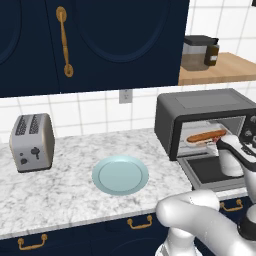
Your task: Pick up the kebab skewer and baguette bread, and place them inside the toaster oven. Close the toaster oven door and start by setting the timer.
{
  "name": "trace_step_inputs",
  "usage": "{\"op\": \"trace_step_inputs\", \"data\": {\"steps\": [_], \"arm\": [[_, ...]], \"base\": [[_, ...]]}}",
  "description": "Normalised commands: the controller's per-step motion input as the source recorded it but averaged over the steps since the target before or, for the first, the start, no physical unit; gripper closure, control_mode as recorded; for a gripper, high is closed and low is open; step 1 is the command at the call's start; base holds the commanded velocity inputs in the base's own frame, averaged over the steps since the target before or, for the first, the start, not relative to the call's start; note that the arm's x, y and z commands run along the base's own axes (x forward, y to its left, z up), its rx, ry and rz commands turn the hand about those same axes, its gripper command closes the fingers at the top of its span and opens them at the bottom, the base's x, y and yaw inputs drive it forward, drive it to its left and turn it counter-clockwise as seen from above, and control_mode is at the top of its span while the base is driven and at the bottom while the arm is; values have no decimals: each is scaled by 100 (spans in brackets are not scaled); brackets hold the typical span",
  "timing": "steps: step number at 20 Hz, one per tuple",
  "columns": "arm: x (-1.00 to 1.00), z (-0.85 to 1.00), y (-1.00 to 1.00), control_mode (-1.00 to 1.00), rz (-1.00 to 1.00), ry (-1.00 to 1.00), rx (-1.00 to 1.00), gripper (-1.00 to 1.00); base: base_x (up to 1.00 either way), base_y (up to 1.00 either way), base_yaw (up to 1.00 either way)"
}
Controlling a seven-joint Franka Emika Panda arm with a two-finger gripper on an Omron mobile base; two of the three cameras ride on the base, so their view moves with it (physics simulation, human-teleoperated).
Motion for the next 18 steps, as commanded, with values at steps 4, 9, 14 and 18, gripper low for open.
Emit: {"op": "trace_step_inputs", "data": {"steps": [4,9,14,18], "arm": [[21,0,0,-100,0,0,0,-100],[21,0,0,-100,0,0,0,-100],[21,0,0,-100,0,0,0,-100],[22,0,0,-100,0,0,0,-100]], "base": [[0,0,0],[0,0,0],[0,0,0],[0,0,0]]}}
